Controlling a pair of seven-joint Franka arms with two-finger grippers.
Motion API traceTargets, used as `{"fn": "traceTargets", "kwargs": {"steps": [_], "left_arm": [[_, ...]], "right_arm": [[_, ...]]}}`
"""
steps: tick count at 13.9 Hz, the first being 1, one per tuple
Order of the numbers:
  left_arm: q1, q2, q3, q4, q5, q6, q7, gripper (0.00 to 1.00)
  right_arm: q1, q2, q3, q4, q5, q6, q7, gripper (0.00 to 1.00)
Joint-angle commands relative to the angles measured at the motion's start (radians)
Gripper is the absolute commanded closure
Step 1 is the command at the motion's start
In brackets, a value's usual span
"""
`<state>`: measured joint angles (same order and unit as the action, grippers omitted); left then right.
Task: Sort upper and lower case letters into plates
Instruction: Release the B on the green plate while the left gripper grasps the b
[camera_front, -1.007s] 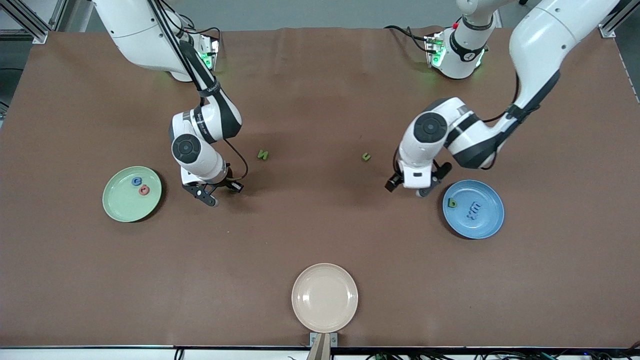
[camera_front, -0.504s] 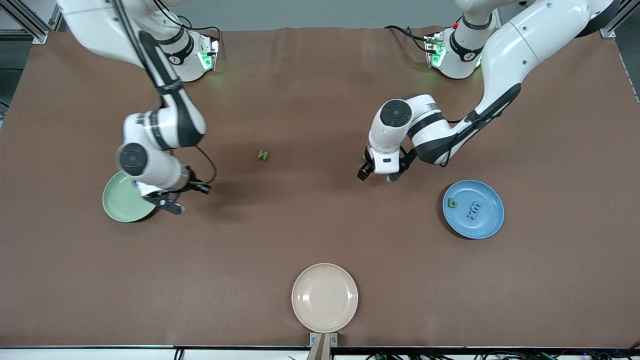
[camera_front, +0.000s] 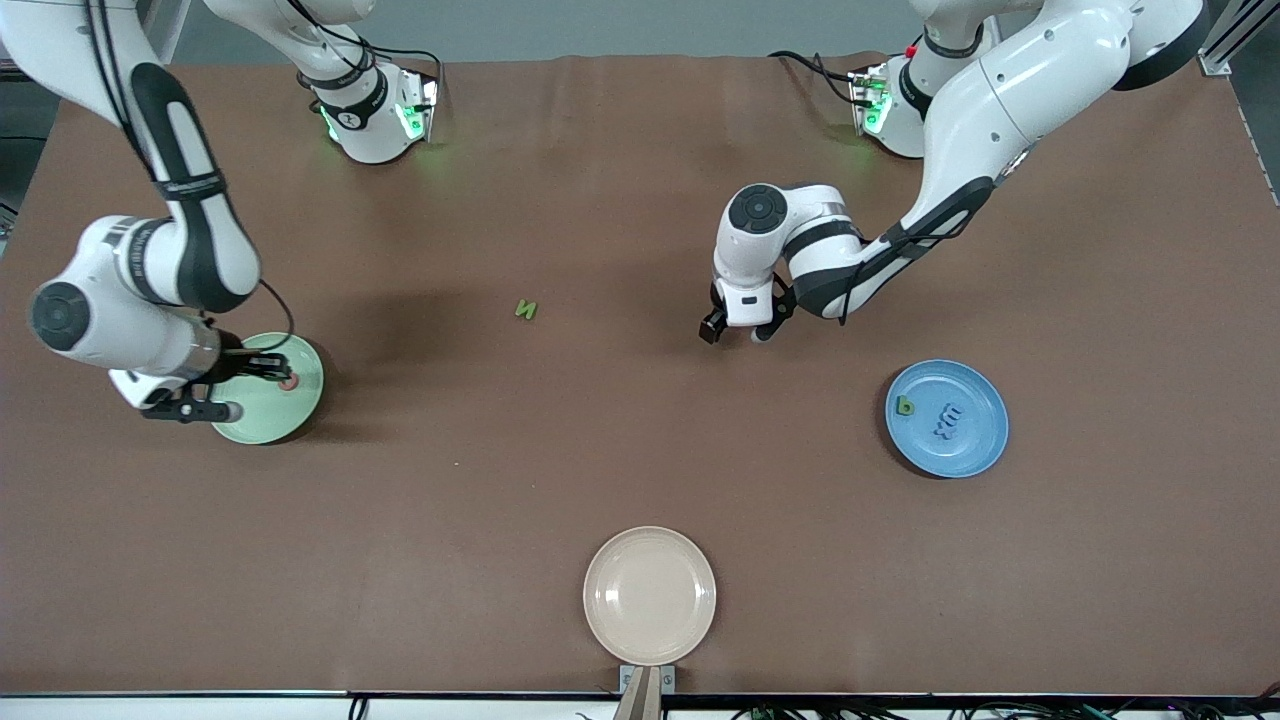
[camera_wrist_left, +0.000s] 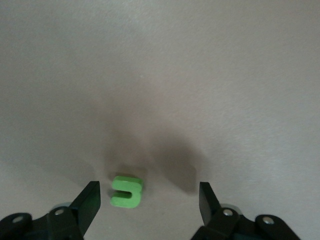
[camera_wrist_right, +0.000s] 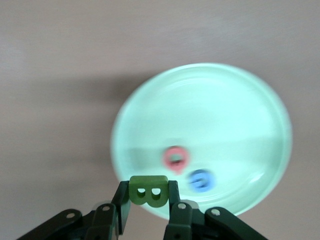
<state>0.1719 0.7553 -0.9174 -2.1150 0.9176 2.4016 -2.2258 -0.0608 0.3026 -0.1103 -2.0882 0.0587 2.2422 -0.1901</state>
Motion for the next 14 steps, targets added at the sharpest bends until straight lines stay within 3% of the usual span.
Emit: {"fn": "traceTargets", "kwargs": {"steps": [1,4,9,12,13,14], "left_arm": [[0.011,-0.028,0.006,-0.033,0.021,0.018,-0.023,0.14],[0.011,-0.027,0.006,-0.037,0.023,0.018,-0.029,0.2],[0.005,-0.027,0.005,-0.039,0.023,0.014,-0.029,0.32],[-0.006,-0.027,0.005,-0.039,0.023,0.008,-0.038,0.61],[-0.006,-0.027,0.005,-0.037,0.023,0.008,-0.037,0.75],[-0.005,-0.03,0.005,-0.036,0.023,0.008,-0.037,0.87]], "right_arm": [[-0.095,0.038,0.02,-0.015,-0.013,0.062,-0.103,0.81],[-0.136,0.11,0.02,-0.02,-0.013,0.163,-0.126,0.8],[-0.136,0.145,0.02,-0.036,-0.011,0.229,-0.126,0.78],[-0.136,0.145,0.021,-0.041,-0.011,0.231,-0.126,0.71],[-0.136,0.144,0.021,-0.041,-0.01,0.228,-0.124,0.59],[-0.129,0.141,0.021,-0.041,-0.01,0.221,-0.115,0.2]]}}
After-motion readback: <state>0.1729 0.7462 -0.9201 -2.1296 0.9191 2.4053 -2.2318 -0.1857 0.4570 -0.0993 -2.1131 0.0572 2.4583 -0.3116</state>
